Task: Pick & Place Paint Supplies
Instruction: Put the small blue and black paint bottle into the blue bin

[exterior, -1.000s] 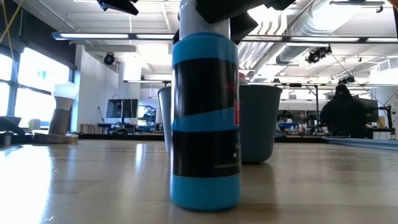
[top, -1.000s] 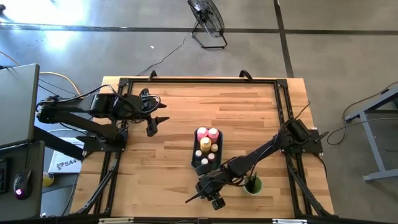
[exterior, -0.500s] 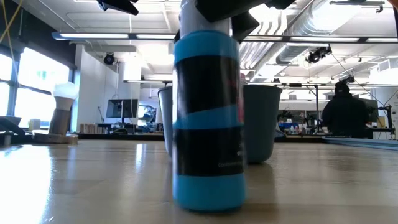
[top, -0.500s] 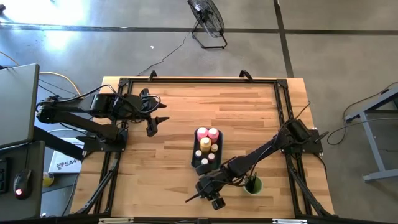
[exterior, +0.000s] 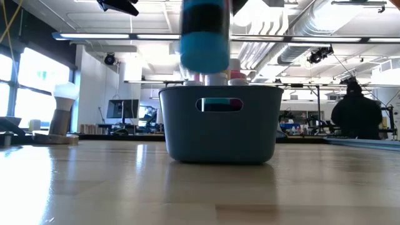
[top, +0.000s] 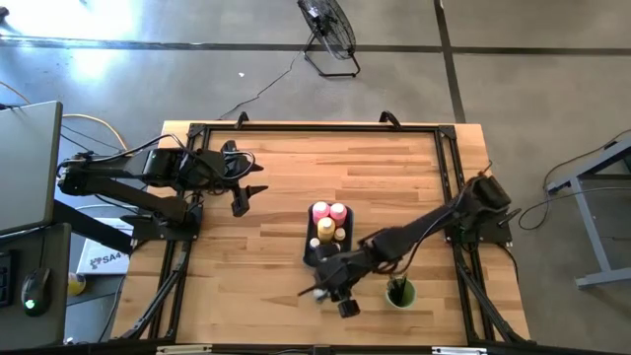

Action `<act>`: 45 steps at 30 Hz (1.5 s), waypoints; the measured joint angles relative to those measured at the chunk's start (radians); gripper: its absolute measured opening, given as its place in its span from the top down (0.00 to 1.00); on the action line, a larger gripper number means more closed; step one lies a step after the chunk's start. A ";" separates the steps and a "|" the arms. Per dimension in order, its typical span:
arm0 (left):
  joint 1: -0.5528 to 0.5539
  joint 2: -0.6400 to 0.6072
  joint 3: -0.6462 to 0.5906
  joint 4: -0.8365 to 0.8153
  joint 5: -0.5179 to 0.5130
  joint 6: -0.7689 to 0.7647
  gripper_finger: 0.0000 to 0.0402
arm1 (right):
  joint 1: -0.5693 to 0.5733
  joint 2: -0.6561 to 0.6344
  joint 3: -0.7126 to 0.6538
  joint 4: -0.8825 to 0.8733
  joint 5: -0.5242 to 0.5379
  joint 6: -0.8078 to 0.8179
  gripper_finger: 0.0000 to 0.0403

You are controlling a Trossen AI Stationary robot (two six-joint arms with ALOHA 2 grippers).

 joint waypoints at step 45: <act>0.000 0.000 0.000 -0.025 -0.013 0.000 0.40 | -0.055 -0.272 -0.302 -0.050 0.209 0.075 0.71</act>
